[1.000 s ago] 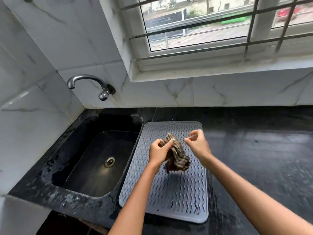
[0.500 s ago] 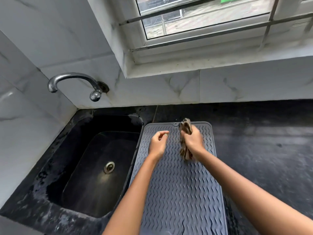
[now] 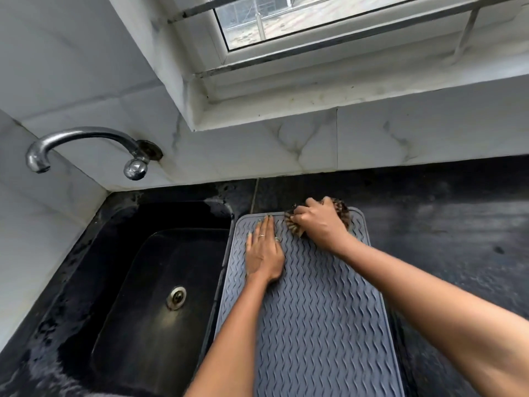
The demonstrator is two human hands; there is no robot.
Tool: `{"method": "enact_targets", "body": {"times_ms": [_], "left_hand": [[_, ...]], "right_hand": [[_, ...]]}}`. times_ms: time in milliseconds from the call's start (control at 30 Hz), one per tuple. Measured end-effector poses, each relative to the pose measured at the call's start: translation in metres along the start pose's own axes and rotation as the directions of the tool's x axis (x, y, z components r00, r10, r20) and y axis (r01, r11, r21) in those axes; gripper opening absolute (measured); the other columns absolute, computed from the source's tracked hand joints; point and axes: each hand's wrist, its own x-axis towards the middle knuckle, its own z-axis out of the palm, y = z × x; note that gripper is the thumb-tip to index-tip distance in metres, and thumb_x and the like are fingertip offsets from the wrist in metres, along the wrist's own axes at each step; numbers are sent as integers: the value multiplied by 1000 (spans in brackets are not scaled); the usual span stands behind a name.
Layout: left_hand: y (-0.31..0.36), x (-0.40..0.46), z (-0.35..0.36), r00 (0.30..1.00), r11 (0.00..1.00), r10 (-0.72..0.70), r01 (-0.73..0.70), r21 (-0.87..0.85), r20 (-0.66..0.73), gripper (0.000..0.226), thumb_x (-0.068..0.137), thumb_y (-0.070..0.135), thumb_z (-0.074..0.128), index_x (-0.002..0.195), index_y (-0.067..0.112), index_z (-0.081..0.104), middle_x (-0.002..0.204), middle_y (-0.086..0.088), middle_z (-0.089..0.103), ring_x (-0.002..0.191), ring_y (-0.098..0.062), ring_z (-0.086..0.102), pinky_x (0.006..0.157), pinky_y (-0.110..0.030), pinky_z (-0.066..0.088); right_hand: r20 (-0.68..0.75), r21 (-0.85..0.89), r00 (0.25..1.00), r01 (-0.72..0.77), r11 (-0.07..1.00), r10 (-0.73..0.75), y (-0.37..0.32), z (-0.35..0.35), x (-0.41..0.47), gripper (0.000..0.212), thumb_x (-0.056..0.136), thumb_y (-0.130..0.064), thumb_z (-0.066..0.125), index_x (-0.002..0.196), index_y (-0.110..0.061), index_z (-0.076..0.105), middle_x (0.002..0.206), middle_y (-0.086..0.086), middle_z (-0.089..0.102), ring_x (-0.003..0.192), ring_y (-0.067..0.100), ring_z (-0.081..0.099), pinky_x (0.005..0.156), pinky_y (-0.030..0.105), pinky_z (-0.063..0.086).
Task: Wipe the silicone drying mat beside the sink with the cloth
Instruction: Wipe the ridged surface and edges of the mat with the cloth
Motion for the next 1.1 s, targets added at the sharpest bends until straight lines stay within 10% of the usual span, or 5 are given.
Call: {"method": "enact_targets", "body": {"times_ms": [100, 500, 700, 933, 1100], "left_hand": [[0, -1, -1, 1000, 1000, -2, 2, -1, 9, 58, 99, 23, 27, 153, 19, 4, 161, 2, 5, 148, -13, 4, 120, -34, -1], [-11, 11, -16, 984, 998, 32, -23, -51, 174, 53, 102, 20, 27, 152, 23, 8, 161, 6, 3, 148, -12, -1, 118, -36, 0], [-7, 11, -22, 971, 997, 23, -6, -71, 237, 54, 103, 20, 26, 152, 24, 5, 161, 5, -1, 148, -15, -4, 118, -38, -1], [-18, 7, -19, 994, 958, -32, 60, -279, 105, 46, 99, 20, 38, 145, 23, 37, 155, 1, 29, 145, -25, 22, 119, -41, 18], [-18, -32, -2, 993, 994, 105, -104, -25, 52, 53, 101, 30, 14, 152, 20, 4, 160, 6, 3, 148, -11, -1, 118, -32, -3]], "right_hand": [[-25, -27, 996, -81, 996, 80, 20, -8, -14, 12, 65, -5, 74, 69, -16, 70, 72, -4, 68, 73, 24, 61, 63, 38, 40], [220, 174, 948, -271, 947, 231, -51, -7, 4, 45, 92, -14, 44, 137, -11, 44, 137, 9, 47, 124, 32, 42, 93, 53, 37], [-17, 191, 985, -164, 968, 170, -96, -14, -53, 4, 65, -20, 74, 68, -18, 71, 69, -2, 66, 66, 24, 62, 54, 36, 43], [-96, 364, 881, -402, 840, 463, -56, -39, -14, 17, 85, -16, 54, 97, -15, 67, 97, 5, 66, 92, 29, 61, 74, 40, 46], [106, 244, 942, -334, 910, 317, -54, 0, -1, 39, 92, -17, 45, 130, -12, 50, 136, 9, 51, 120, 31, 47, 90, 46, 38]]}}
